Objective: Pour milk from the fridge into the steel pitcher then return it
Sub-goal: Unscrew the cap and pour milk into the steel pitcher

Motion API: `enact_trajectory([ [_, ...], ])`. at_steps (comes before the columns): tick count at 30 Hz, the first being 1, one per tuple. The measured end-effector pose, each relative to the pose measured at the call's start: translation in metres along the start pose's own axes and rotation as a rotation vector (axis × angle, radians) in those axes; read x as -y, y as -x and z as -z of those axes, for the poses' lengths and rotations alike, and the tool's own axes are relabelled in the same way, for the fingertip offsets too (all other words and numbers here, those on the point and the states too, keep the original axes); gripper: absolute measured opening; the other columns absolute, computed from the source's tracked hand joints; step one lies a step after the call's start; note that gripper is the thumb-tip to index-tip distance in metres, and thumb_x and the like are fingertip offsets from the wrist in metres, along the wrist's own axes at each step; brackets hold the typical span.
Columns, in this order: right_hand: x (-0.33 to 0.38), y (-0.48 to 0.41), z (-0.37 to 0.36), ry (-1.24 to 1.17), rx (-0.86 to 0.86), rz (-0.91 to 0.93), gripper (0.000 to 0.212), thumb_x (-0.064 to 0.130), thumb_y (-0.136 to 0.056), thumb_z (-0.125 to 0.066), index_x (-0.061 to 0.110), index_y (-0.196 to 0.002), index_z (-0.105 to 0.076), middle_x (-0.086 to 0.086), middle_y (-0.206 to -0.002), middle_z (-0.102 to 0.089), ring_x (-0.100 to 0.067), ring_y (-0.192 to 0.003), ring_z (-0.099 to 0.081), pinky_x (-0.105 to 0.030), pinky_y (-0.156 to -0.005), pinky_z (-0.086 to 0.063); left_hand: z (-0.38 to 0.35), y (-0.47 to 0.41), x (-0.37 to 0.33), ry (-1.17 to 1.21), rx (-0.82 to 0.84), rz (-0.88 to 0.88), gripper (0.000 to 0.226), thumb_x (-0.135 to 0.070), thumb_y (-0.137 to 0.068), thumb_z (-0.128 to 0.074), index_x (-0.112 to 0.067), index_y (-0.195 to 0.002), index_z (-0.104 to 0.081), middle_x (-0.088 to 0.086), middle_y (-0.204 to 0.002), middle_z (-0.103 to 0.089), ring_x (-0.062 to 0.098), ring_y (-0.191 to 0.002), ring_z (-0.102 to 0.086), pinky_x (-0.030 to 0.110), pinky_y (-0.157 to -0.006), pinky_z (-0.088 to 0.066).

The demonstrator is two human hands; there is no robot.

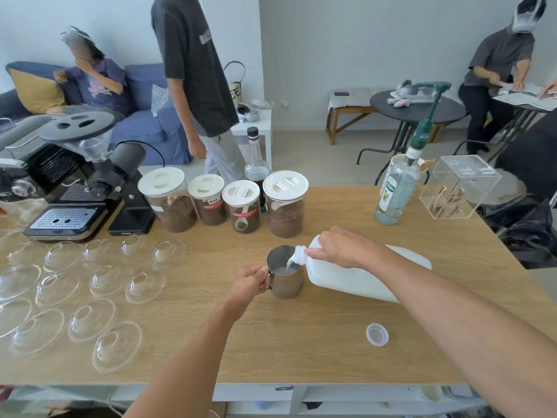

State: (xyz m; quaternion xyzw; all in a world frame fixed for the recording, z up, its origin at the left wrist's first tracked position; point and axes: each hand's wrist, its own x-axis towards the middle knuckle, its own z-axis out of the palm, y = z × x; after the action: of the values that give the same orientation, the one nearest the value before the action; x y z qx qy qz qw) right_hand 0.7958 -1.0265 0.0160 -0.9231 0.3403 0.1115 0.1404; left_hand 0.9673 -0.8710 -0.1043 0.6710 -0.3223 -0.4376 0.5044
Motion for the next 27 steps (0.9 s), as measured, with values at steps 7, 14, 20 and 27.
enact_trajectory([
  [7,0.0012,0.0004,0.0008,0.004,0.002,0.003,0.053,0.054,-0.096,-0.041,0.012,-0.064,-0.033,-0.003,-0.062,-0.037,-0.023,-0.055,-0.031,-0.033,-0.054,-0.024,0.0004,-0.0002,-0.0003,-0.007,0.003,0.002,0.048,-0.012,-0.107,-0.040,-0.014,-0.059,-0.044,-0.010,-0.053,-0.040,0.008,-0.052,-0.031,0.014,-0.057,-0.036],
  [14,0.0030,0.0014,0.0026,0.012,0.007,0.002,0.054,0.053,-0.096,-0.041,0.013,-0.062,-0.031,-0.003,-0.061,-0.035,-0.022,-0.054,-0.030,-0.032,-0.053,-0.022,0.0009,-0.0016,0.0019,-0.007,-0.002,0.006,0.047,-0.012,-0.107,-0.040,-0.014,-0.060,-0.045,-0.011,-0.052,-0.040,0.007,-0.052,-0.032,0.017,-0.058,-0.034],
  [20,0.0042,0.0027,0.0042,0.016,0.012,-0.004,0.053,0.052,-0.096,-0.042,0.013,-0.061,-0.031,-0.002,-0.062,-0.036,-0.022,-0.053,-0.030,-0.032,-0.053,-0.023,0.0005,-0.0016,0.0007,-0.004,0.005,0.004,0.048,-0.011,-0.107,-0.039,-0.013,-0.059,-0.045,-0.008,-0.052,-0.037,0.008,-0.050,-0.030,0.015,-0.056,-0.034],
  [27,0.0058,0.0046,0.0060,0.027,0.012,-0.008,0.053,0.052,-0.096,-0.042,0.013,-0.062,-0.032,-0.002,-0.063,-0.036,-0.021,-0.053,-0.030,-0.032,-0.053,-0.023,0.0010,-0.0030,0.0027,0.000,0.010,-0.001,0.048,-0.011,-0.107,-0.039,-0.013,-0.059,-0.045,-0.010,-0.050,-0.036,0.010,-0.052,-0.027,0.018,-0.056,-0.031],
])
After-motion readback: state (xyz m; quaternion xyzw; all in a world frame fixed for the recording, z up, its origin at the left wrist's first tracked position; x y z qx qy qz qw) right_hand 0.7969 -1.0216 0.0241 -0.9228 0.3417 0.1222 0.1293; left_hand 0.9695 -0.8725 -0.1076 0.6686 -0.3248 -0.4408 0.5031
